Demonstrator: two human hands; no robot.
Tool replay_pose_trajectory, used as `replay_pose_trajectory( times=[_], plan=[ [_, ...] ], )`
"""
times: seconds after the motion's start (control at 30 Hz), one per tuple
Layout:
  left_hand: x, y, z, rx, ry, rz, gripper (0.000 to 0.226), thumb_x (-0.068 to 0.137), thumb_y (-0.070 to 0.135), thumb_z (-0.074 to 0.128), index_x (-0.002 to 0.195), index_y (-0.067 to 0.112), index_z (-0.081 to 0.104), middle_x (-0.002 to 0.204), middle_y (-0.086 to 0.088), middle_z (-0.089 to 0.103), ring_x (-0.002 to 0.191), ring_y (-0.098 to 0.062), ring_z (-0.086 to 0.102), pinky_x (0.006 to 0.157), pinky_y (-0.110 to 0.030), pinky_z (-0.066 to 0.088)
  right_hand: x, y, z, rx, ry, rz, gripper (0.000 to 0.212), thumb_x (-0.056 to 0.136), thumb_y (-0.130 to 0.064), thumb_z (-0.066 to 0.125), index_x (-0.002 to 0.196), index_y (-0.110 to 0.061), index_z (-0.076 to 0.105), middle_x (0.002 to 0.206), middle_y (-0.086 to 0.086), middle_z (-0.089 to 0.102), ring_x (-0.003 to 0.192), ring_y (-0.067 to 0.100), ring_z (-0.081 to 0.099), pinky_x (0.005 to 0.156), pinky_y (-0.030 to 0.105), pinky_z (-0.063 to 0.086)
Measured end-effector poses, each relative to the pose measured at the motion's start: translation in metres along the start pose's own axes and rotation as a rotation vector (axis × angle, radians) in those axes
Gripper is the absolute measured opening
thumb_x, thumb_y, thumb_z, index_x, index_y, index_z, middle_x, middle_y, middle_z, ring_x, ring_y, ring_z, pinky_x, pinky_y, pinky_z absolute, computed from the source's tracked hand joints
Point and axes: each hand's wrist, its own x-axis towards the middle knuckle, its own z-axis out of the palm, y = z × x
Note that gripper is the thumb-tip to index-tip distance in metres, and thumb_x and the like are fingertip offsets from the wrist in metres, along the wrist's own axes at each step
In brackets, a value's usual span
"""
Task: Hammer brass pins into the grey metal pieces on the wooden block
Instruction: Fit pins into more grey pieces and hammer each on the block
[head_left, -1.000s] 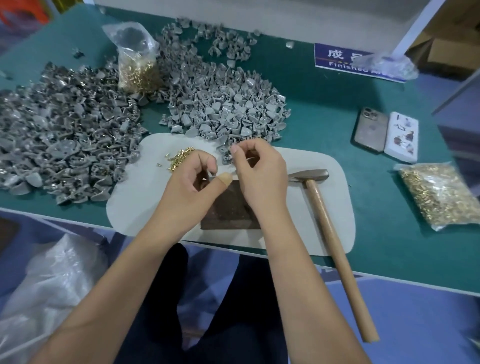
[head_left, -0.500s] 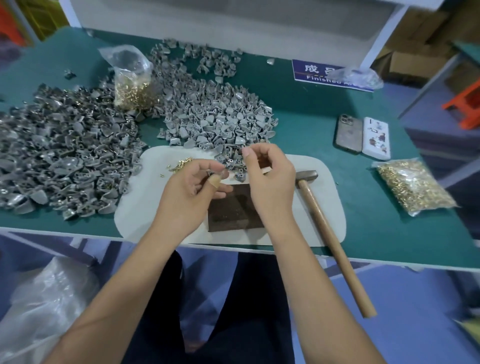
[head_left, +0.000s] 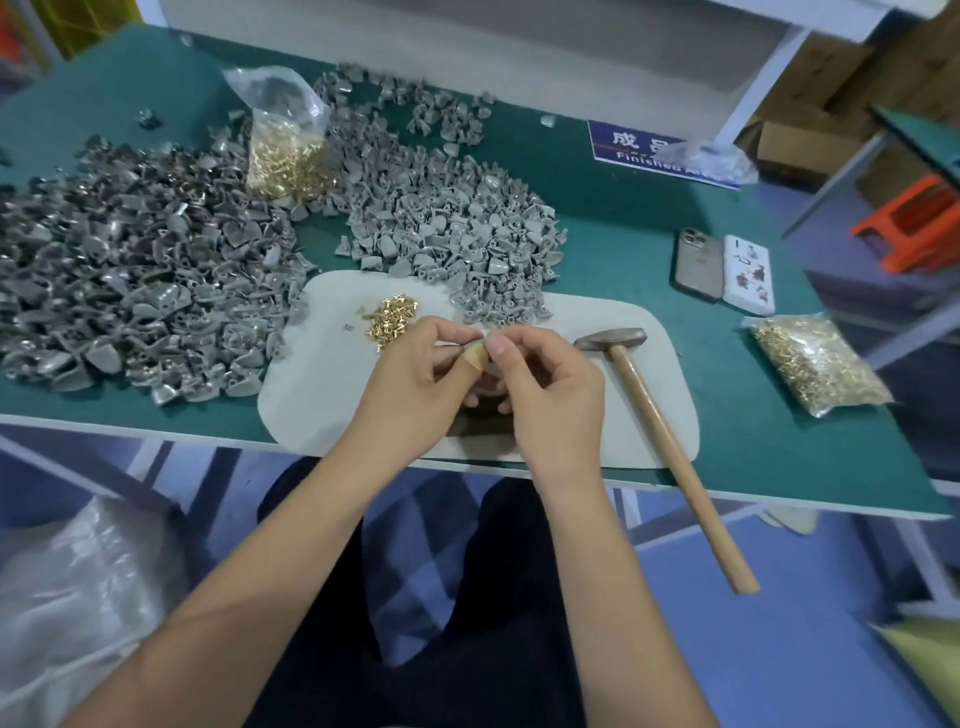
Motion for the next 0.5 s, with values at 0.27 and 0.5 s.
replay_pose_trajectory(
  times=[0.27, 0.5],
  plan=[
    [0.001, 0.006, -0.005, -0.232, -0.132, -0.162, 0.013, 0.097, 0.018, 0.065, 0.103, 0.007, 0.069, 0.088, -0.011, 0.077, 0.083, -0.027, 0.076, 0.061, -0.026, 0.058, -0.001, 0.006, -0.001, -0.139, 0.072, -0.049, 0.017, 0.094, -0.016, 0.071, 0.089, -0.032, 0.072, 0.085, -0.017, 0.074, 0.082, 0.005, 0.068, 0.075, 0.017, 0.050],
    [0.010, 0.008, -0.017, -0.376, -0.203, -0.245, 0.025, 0.093, 0.016, 0.067, 0.113, 0.001, 0.066, 0.098, -0.017, 0.076, 0.093, -0.026, 0.075, 0.076, -0.022, 0.058, 0.007, 0.004, -0.005, -0.157, -0.003, -0.011, 0.015, 0.093, -0.014, 0.072, 0.088, -0.028, 0.074, 0.081, -0.016, 0.073, 0.076, 0.000, 0.065, 0.071, 0.015, 0.048]
  ],
)
